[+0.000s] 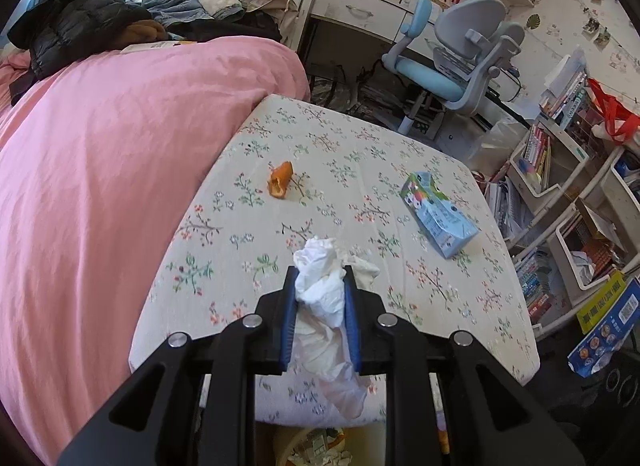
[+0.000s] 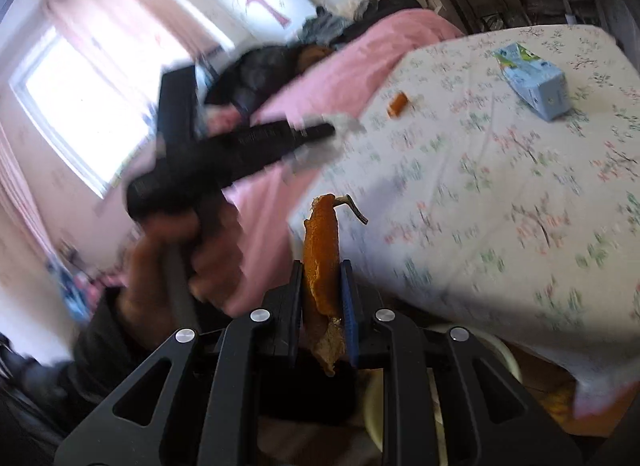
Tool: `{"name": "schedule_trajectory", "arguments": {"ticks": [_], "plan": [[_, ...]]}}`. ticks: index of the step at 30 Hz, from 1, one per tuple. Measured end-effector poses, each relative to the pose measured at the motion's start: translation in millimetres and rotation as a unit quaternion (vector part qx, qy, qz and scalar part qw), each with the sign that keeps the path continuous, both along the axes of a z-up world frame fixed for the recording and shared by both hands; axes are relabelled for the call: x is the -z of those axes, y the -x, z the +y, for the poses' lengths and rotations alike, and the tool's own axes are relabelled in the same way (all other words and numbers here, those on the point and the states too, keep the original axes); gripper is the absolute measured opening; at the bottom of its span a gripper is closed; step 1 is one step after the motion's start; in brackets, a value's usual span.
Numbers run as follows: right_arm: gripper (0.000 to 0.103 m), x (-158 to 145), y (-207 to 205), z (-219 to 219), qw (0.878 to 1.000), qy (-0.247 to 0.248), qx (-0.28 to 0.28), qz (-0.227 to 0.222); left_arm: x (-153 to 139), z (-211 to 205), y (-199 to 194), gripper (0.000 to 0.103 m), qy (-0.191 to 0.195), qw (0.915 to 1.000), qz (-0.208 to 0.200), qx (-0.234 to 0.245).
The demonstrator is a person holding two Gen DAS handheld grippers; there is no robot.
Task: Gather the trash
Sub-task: 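Carry the tissue and orange peel over the yellow bucket with both tools, then open both tools to drop the tissue and peel into the bucket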
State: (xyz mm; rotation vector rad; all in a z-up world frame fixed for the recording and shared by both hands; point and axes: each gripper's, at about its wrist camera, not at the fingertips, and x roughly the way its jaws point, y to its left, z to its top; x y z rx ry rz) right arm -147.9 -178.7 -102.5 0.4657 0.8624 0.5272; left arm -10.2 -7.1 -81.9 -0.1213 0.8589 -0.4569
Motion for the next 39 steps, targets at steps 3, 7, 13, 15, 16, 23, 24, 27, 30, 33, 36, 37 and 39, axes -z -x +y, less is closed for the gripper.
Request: {"name": "schedule_trajectory", "arguments": {"ticks": [3, 7, 13, 15, 16, 23, 24, 27, 30, 33, 36, 37, 39], "plan": [[0.017, 16.0, 18.6, 14.1, 0.998, 0.052, -0.012, 0.023, 1.4, -1.2, 13.0, 0.022, -0.001, 1.0, 0.0, 0.006], [0.019, 37.2, 36.5, 27.0, 0.992, 0.117, -0.013, 0.048, 7.1, -4.9, 31.6, 0.022, -0.006, 0.9998, 0.003, 0.018], [0.048, 34.8, 44.6, 17.7, 0.99, 0.131, 0.023, 0.039, 21.1, -11.7, 56.9, 0.022, -0.018, 0.999, 0.018, 0.036], [0.05, 32.2, 45.3, 13.6, 0.99, 0.134, 0.04, 0.033, 25.9, -14.3, 66.3, 0.022, -0.024, 0.9985, 0.022, 0.044], [0.051, 30.8, 45.5, 11.2, 0.989, 0.136, 0.049, 0.031, 28.7, -16.6, 71.8, 0.022, -0.029, 0.9981, 0.024, 0.048], [0.062, 16.3, 49.7, -16.8, 0.983, 0.129, 0.13, 0.003, 50.3, -31.7, 103.3, 0.022, -0.069, 0.9934, 0.046, 0.079], [0.062, 14.6, 50.2, -22.4, 0.982, 0.125, 0.142, 0.0, 56.4, -35.6, 108.9, 0.022, -0.081, 0.9914, 0.054, 0.086], [0.064, 12.5, 50.7, -37.8, 0.978, 0.109, 0.177, -0.001, 76.8, -47.3, 122.5, 0.022, -0.119, 0.9815, 0.094, 0.117], [0.066, 12.7, 53.1, -49.5, 0.975, 0.095, 0.199, 0.002, 91.8, -55.6, 133.7, 0.051, -0.158, 0.972, 0.115, 0.131], [0.069, 14.1, 52.6, -53.9, 0.972, 0.093, 0.214, 0.006, 83.8, -57.5, 138.4, 0.064, -0.162, 0.9742, 0.086, 0.131], [0.072, 14.5, 53.6, -55.3, 0.971, 0.098, 0.219, 0.004, 71.8, -47.7, 134.2, 0.071, -0.138, 0.9826, 0.062, 0.107], [0.072, 15.2, 53.1, -54.4, 0.971, 0.1, 0.219, 0.004, 67.9, -43.2, 132.6, 0.071, -0.128, 0.9856, 0.056, 0.096], [0.073, 16.2, 53.2, -53.5, 0.97, 0.103, 0.218, 0.005, 61.4, -35.9, 130.8, 0.072, -0.112, 0.9898, 0.044, 0.076]]}}
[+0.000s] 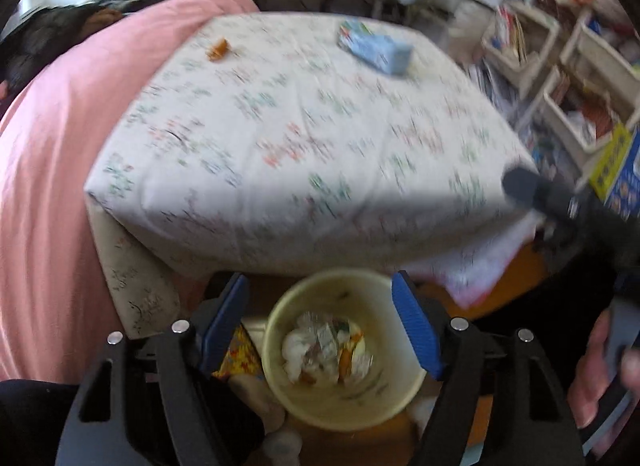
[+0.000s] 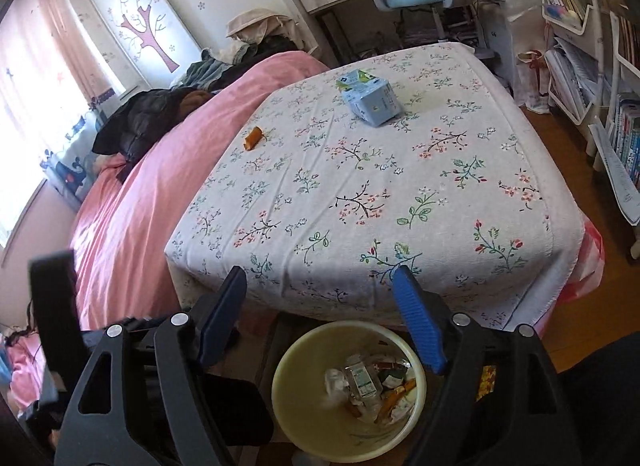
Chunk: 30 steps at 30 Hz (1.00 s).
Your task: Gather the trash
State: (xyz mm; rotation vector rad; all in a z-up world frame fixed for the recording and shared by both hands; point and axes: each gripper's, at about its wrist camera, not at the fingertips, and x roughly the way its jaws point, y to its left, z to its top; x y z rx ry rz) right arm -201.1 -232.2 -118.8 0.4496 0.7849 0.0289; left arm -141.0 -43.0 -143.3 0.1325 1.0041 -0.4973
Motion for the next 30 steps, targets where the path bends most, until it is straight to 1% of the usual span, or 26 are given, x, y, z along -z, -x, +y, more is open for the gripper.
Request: {"name": "schedule_trajectory", "arguments": {"ticks": [5, 7, 8, 11, 13, 17, 20, 30], "plan": [[0.073, 4.3, -1.8, 4.2, 1.0, 0.008, -0.003, 0.006, -14.3, 11.3, -0.8, 0.074, 0.034, 0.9984, -0.033, -0.032], [0.073, 5.2, -2.4, 5.4, 1.0, 0.01, -0.002, 0.007, -21.0, 16.8, -2.2, 0.075, 0.045, 0.9966, -0.048, -0.048], [0.073, 5.7, -2.4, 5.5, 1.0, 0.01, -0.001, 0.008, -23.4, 21.1, -4.8, 0.077, 0.054, 0.9955, -0.052, -0.059], [0.073, 6.3, -2.5, 5.6, 1.0, 0.01, -0.001, 0.008, -25.7, 39.0, -12.2, 0.078, 0.085, 0.9896, -0.048, -0.105], [0.073, 6.3, -2.6, 5.7, 1.0, 0.01, -0.001, 0.008, -23.7, 46.5, -16.7, 0.078, 0.095, 0.9866, -0.038, -0.127], [0.073, 7.0, -3.0, 6.6, 1.0, 0.011, -0.003, 0.009, -23.7, 52.2, -16.9, 0.078, 0.095, 0.9833, -0.04, -0.15], [0.073, 6.8, -2.9, 7.9, 1.0, 0.014, -0.003, 0.008, -23.7, 50.9, -17.5, 0.08, 0.091, 0.9833, -0.043, -0.152], [0.074, 9.6, -6.7, 17.0, 0.999, 0.034, -0.016, 0.014, -24.2, 52.0, -19.0, 0.081, 0.08, 0.9831, -0.054, -0.156]]}}
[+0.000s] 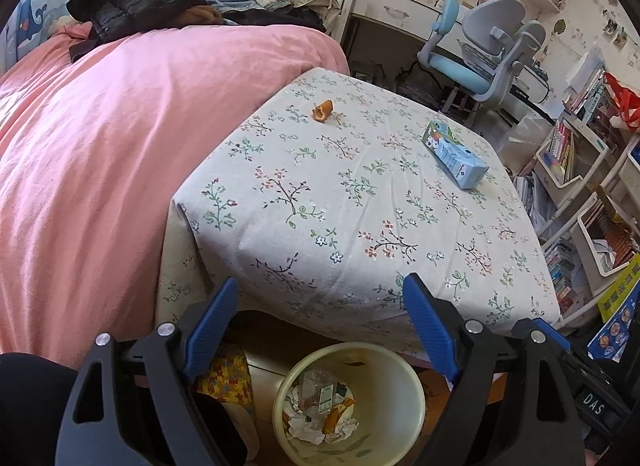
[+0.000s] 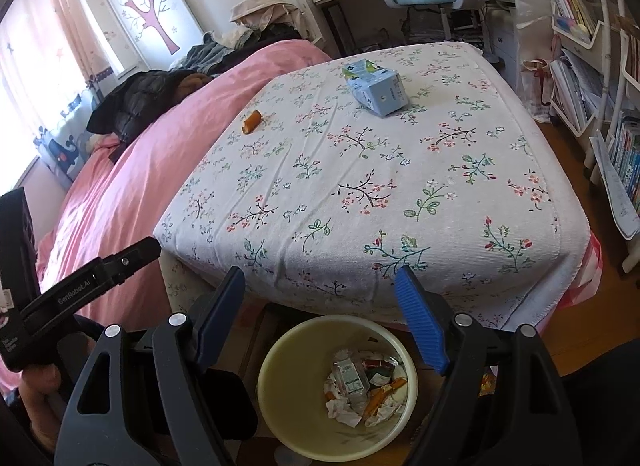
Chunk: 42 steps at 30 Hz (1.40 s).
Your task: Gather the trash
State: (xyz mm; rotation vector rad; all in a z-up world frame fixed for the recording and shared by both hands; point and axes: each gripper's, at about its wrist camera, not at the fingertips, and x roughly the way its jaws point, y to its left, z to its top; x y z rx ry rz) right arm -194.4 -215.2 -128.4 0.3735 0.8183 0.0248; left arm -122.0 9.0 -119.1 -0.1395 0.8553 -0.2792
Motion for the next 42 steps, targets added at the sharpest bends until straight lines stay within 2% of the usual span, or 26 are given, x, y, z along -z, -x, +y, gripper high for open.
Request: {"name": "schedule_trajectory", "arguments": {"ticks": [18, 32, 37, 42], "plan": [[0.075, 5.6, -3.6, 7.3, 1.0, 0.017, -0.012, 0.009, -2.2, -2.6, 2.2, 0.082, -0.024, 0.9996, -0.012, -0.003], [0.079, 4.4, -7.5, 17.8, 0.999, 0.036, -0.028, 0.006, -2.0, -2.8, 1.1, 0.083, -0.026, 0.9996, -0.01, -0.003], [0.08, -6.4, -14.6, 19.6, 0.999, 0.034, -0.037, -0.005, -1.8, -6.9, -1.7, 0.084, -0.029, 0.9996, -0.007, 0.001], [0.084, -36.2, -44.5, 16.6, 0.995, 0.072, -0.053, -0.036, -10.3, -13.6, -16.3, 0.084, -0.034, 0.9993, -0.014, 0.008]]}}
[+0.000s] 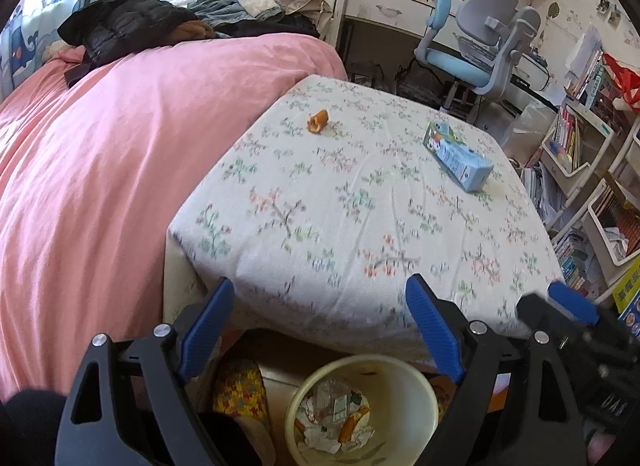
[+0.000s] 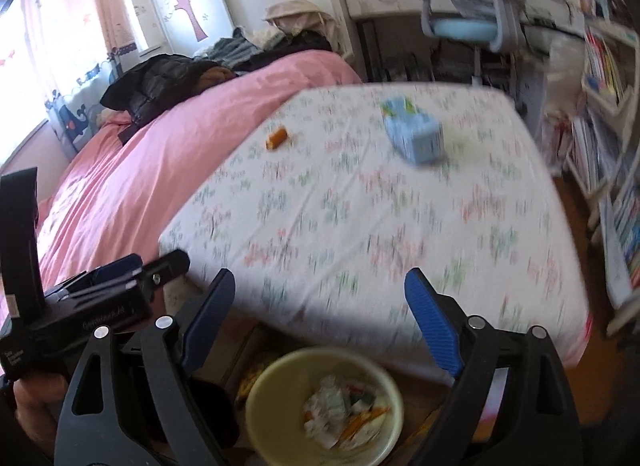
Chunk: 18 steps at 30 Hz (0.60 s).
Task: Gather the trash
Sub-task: 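Grasp the green-and-blue juice carton with the right tool while the left tool grasps a small orange peel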
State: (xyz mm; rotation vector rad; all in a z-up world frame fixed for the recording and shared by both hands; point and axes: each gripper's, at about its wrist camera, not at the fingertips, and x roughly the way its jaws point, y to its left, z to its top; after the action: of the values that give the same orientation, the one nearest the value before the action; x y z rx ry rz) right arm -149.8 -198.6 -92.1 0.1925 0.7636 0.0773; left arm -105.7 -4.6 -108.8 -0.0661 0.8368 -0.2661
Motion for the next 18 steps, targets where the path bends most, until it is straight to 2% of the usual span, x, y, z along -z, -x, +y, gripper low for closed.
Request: {"name": "schedule_trajectory", "arguments": {"ticks": [7, 13, 18], "plan": [[0.086, -28.7, -70.9, -29.4, 0.998, 0.053, 0.012, -0.032, -20.7, -0.3, -64.4, 0.087, -0.011, 0.9998, -0.017, -0.006], [0.087, -8.5, -135.9, -66.5, 0.997, 0.062, 0.043, 0.004, -15.4, -9.7, -142.0, 0.087, -0.023, 0.9997, 0.002, 0.0], [0.087, 12.7, -174.8, -84.8, 0.996, 0.07, 0.048, 0.028, -1.7, -15.1, -187.9, 0.087, -0.01, 0.9994, 0.029, -0.015]]}}
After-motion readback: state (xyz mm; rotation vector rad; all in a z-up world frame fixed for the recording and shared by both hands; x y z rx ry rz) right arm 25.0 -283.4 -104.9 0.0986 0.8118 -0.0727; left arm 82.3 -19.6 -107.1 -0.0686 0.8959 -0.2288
